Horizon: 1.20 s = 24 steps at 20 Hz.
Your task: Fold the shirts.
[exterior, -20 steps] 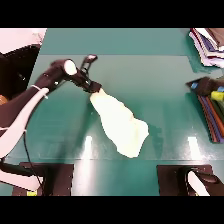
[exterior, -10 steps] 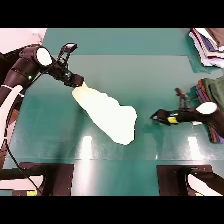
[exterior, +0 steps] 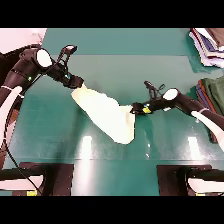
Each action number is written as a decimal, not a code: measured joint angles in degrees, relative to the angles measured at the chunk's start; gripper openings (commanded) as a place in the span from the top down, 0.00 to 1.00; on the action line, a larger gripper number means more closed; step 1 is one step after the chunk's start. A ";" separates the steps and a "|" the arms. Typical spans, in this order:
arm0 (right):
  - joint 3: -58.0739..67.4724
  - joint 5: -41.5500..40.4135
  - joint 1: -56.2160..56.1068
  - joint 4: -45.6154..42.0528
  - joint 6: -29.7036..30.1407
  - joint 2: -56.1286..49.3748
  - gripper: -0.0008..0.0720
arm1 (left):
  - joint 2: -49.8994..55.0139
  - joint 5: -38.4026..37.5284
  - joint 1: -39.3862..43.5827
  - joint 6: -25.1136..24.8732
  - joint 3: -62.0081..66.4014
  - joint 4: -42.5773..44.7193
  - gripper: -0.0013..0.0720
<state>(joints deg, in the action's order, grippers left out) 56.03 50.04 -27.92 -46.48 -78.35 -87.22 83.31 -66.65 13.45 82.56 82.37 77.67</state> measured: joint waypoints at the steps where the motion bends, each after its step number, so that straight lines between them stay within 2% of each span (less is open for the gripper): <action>1: 1.77 -0.13 -0.46 -0.70 0.00 -0.90 0.96 | -0.20 -0.02 0.00 -0.04 0.07 0.07 0.95; 6: 11.39 3.02 1.92 -8.11 0.00 3.61 0.96 | -7.23 0.68 0.02 -0.02 1.40 0.66 0.95; 13: 29.00 17.79 11.74 -12.63 0.00 23.54 0.96 | -28.59 -0.07 0.02 0.98 8.87 0.33 0.95; 16: 35.10 21.20 14.64 -12.76 -0.59 30.01 0.96 | -35.34 -0.09 0.02 2.27 11.45 -0.70 0.95; 20: 41.70 24.26 17.84 -13.11 -2.34 33.03 0.96 | -37.92 -0.28 0.04 3.43 13.11 -2.34 0.95; 24: 44.22 28.20 18.91 -13.68 -4.76 28.76 0.96 | -32.65 -4.52 0.02 3.69 13.42 -2.73 0.95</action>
<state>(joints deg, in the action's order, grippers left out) 100.25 78.24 -9.02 -60.16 -83.11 -58.46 50.65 -71.18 13.47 86.26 95.79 74.94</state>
